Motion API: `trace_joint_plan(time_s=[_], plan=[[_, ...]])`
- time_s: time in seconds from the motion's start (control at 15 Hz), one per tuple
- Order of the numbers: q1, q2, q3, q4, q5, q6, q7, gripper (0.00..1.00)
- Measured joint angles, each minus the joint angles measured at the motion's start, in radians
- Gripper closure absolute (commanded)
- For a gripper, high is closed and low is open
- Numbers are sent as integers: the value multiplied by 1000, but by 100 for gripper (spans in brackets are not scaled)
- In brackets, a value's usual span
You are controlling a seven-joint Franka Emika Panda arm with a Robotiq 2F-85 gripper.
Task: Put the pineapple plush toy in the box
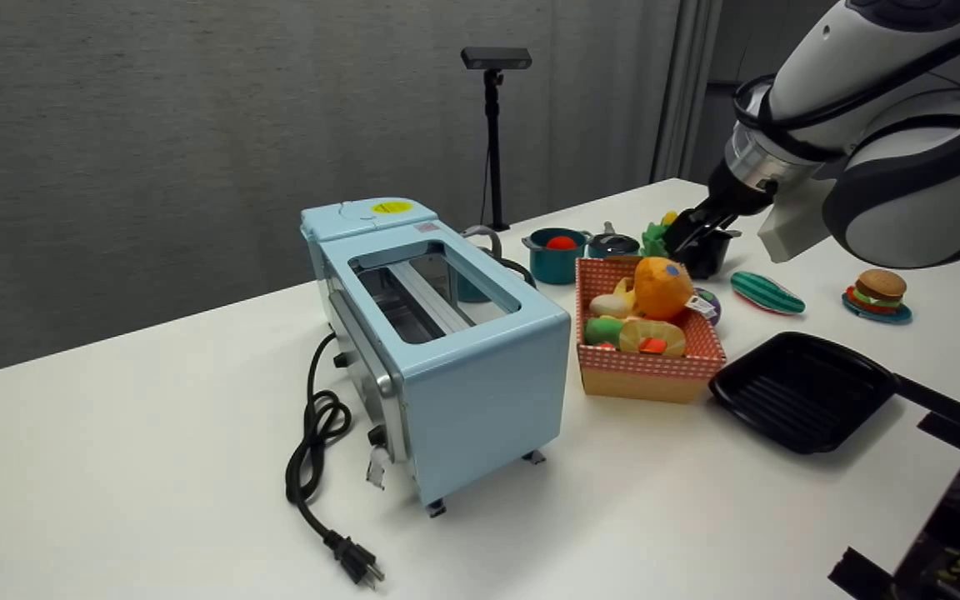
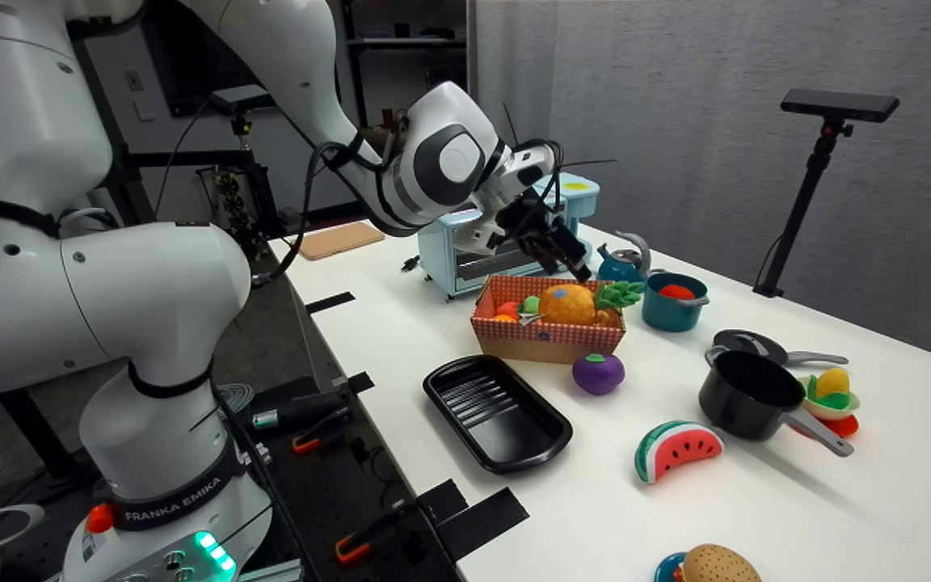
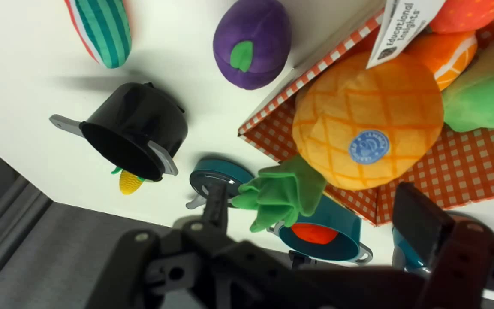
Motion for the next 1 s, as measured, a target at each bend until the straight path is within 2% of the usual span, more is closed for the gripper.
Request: trace_joint_plan(time_s=[0.2,0.33,1.0], plan=[[108,-6,-107,-23,8,1,0,0],[138,-11,-133,-33,9,1,0,0],[140,-14,-136,-37,9,2,0,0]])
